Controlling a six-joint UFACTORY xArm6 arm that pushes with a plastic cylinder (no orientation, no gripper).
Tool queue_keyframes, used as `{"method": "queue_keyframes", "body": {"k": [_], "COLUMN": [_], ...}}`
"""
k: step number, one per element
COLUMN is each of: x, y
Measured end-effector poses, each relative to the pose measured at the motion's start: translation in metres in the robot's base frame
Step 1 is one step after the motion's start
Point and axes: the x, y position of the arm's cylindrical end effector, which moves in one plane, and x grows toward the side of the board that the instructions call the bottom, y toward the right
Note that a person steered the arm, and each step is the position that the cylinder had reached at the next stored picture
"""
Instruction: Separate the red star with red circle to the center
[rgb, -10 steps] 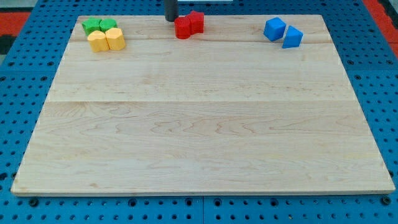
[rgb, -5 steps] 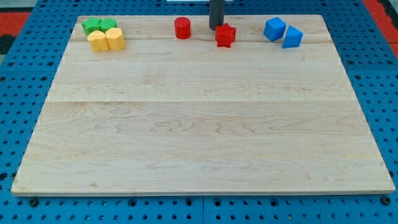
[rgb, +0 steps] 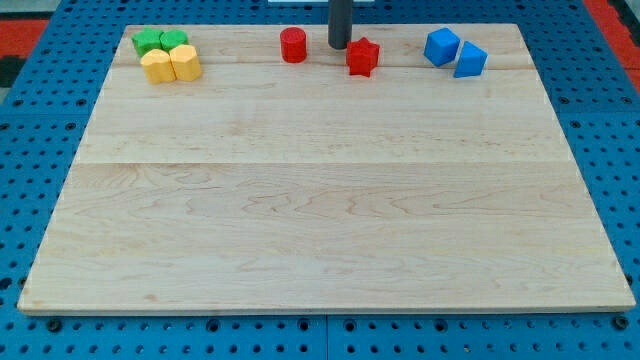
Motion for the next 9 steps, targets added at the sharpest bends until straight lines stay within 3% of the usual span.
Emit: {"method": "queue_keyframes", "body": {"k": [5, 7, 8, 9], "x": [0.034, 0.001, 0.025, 0.078], "y": [0.012, 0.039, 0.069, 0.057]}}
